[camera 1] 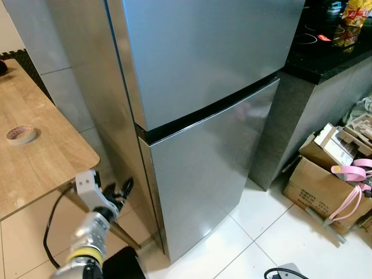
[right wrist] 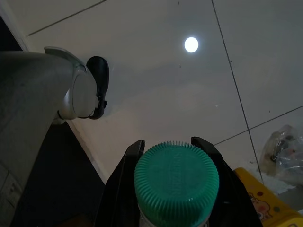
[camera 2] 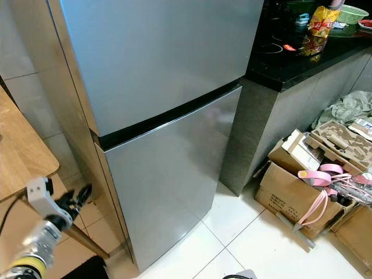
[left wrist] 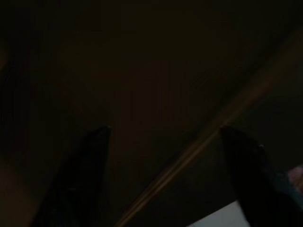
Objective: Restocking fridge
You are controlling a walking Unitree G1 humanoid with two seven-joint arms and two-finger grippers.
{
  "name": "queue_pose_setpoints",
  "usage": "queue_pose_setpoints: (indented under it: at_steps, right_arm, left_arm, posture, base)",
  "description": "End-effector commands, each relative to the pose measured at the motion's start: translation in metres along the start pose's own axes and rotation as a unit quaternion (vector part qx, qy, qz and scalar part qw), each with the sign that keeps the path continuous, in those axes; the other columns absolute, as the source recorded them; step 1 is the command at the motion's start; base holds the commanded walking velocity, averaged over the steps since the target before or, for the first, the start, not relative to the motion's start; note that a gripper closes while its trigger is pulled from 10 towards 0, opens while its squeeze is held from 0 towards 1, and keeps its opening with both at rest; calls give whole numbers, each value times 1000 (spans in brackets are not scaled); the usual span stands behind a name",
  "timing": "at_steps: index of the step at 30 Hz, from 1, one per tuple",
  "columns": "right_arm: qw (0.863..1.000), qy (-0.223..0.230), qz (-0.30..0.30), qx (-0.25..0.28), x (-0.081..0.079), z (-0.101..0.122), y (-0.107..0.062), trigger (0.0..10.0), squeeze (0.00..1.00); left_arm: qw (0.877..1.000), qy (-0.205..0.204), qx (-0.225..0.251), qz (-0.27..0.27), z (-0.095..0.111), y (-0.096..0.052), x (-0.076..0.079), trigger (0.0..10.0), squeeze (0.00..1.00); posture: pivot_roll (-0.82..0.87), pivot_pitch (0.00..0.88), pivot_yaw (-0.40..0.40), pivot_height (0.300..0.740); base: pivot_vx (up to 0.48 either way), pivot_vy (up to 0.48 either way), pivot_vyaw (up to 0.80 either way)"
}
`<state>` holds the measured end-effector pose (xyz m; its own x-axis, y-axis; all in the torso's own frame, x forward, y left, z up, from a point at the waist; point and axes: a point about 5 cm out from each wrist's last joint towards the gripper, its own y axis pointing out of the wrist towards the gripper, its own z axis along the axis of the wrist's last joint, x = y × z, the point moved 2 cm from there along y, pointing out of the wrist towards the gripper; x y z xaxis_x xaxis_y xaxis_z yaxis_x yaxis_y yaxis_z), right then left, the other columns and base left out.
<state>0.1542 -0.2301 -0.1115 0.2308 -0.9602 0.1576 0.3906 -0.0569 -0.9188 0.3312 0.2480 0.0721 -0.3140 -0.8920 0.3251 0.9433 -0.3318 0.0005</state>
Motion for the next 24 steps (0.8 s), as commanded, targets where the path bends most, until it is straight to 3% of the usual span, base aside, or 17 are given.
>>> queue_pose_setpoints:
  at_steps: [1, 6, 10, 15, 17, 18, 19, 24]
  right_arm:
    - [1000, -1, -3, -8, 0, -5, 0, 10000, 0]
    - [1000, -2, -3, -8, 0, -5, 0, 10000, 0]
    - [1000, -2, -3, -7, 0, -4, 0, 10000, 0]
    - [1000, -2, -4, -7, 1, -3, 0, 10000, 0]
    - [1000, -2, -4, -6, 1, -3, 0, 10000, 0]
    - [1000, -2, -4, -6, 1, -3, 0, 10000, 0]
    - [1000, -1, -4, -5, 1, -2, 0, 10000, 0]
    - [1000, -2, -4, -4, 1, -2, 0, 10000, 0]
  left_arm:
    - [997, 11, -15, -71, 7, 1, 7, 10000, 1000]
    - [989, 22, -28, -144, 14, 1, 15, 10000, 1000]
    - [965, 51, -46, -252, 30, 1, 28, 10000, 1000]
    - [955, 58, -46, -288, 35, 3, 35, 10000, 1000]
    - [960, 105, -30, -257, 40, 14, 37, 10000, 1000]
    - [960, 105, -30, -257, 40, 14, 37, 10000, 1000]
    - [963, 106, -23, -246, 42, 18, 38, 10000, 0]
    - [967, 99, -3, -234, 45, 27, 43, 10000, 0]
  posture:
    - [-136, 0, 0, 740]
    - [-136, 0, 0, 740]
    - [-139, 0, 3, 740]
    - [-139, 0, 3, 740]
    - [-139, 0, 3, 740]
    - [-139, 0, 3, 740]
    - [-139, 0, 3, 740]
    - [-141, 0, 3, 740]
  base:
    - [0, 0, 0]
    - [0, 0, 0]
    - [0, 0, 0]
    - [0, 0, 0]
    - [0, 0, 0]
    - [0, 0, 0]
    - [0, 0, 0]
    - [0, 0, 0]
